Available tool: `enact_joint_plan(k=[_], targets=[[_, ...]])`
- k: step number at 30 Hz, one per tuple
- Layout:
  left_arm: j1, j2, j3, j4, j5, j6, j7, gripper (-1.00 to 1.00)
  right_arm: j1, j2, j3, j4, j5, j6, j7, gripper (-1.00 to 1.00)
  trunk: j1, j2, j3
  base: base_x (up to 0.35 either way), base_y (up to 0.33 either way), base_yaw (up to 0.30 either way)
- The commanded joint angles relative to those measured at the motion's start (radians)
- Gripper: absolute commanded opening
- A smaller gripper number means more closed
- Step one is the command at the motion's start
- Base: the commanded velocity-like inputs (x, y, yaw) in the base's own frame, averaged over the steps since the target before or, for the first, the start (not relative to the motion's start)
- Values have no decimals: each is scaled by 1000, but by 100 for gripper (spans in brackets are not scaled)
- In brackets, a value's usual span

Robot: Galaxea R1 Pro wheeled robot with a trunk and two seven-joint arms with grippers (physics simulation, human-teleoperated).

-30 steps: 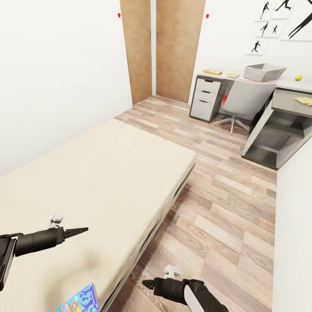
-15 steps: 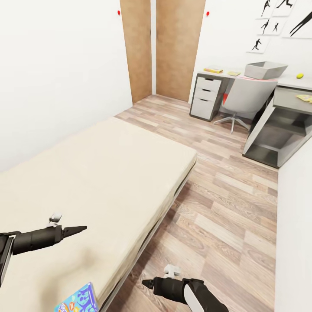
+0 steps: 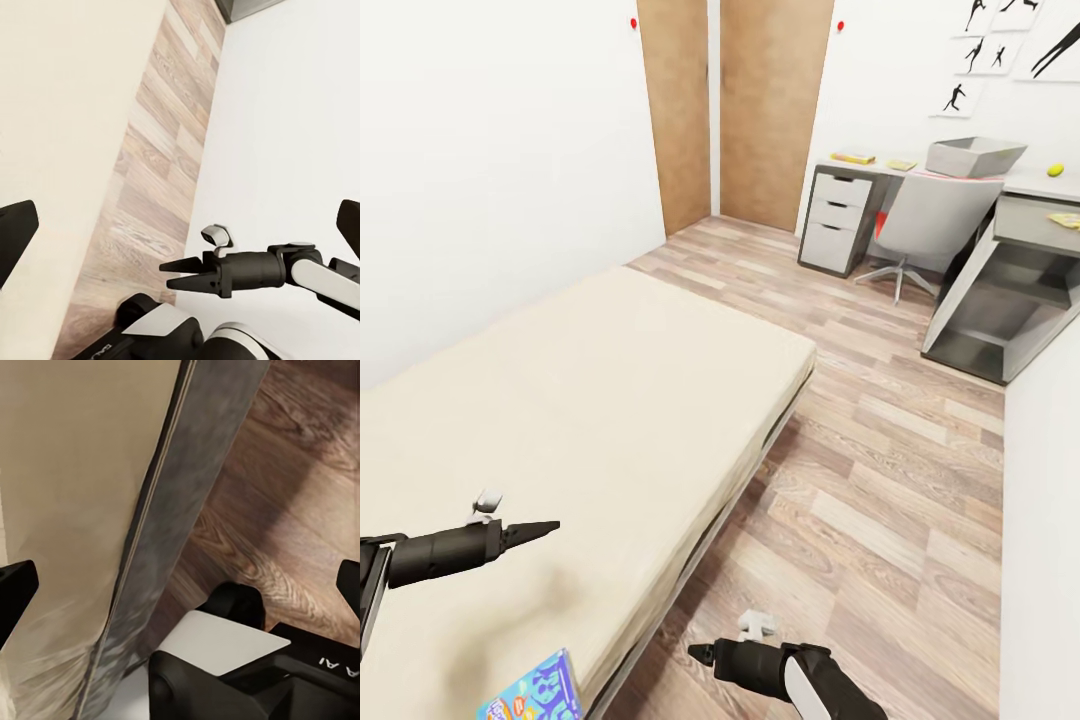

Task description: Put all the toys in the child's room - the three board games (two on the bed and one on the table), the two jigsaw puzzles on the table, and the tennis ball on the table - inside the toy box on the table in the child's room.

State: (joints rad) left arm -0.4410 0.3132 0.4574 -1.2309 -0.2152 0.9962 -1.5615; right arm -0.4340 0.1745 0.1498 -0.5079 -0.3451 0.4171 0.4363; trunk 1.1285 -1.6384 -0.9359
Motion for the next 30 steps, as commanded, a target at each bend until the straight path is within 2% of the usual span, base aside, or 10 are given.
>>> enact_joint_plan(k=[1, 6, 9, 13, 17, 19, 30], targets=[[-1, 0, 1, -1, -10, 10, -9, 100, 0, 0, 0, -1, -5, 5, 0, 100, 4, -8, -4, 0, 0, 0], [-1, 0, 1, -1, -10, 10, -9, 100, 0, 0, 2, 0, -4, 14, 18, 100, 23, -43, -20, 0, 0, 0], [-1, 0, 1, -1, -10, 10, -9, 100, 0, 0, 24, 1, 0, 35, 86, 100, 35, -64, -29, 0, 0, 0], [-1, 3, 1, -1, -9, 10, -9, 100, 0, 0, 127, 1, 2, 78, 242, 100, 50, -92, -42, 0, 0, 0], [-1, 3, 1, -2, -9, 10, -9, 100, 0, 0, 167, 0, 2, 86, 287, 100, 65, -120, -54, 0, 0, 0], [-1, 4, 1, -2, -9, 10, -9, 100, 0, 0, 174, 0, 2, 88, 297, 100, 73, -134, -60, 0, 0, 0], [-1, 4, 1, -9, -9, 10, -9, 100, 0, 0, 184, -10, 6, 80, 346, 100, 73, -134, -60, 0, 0, 0]])
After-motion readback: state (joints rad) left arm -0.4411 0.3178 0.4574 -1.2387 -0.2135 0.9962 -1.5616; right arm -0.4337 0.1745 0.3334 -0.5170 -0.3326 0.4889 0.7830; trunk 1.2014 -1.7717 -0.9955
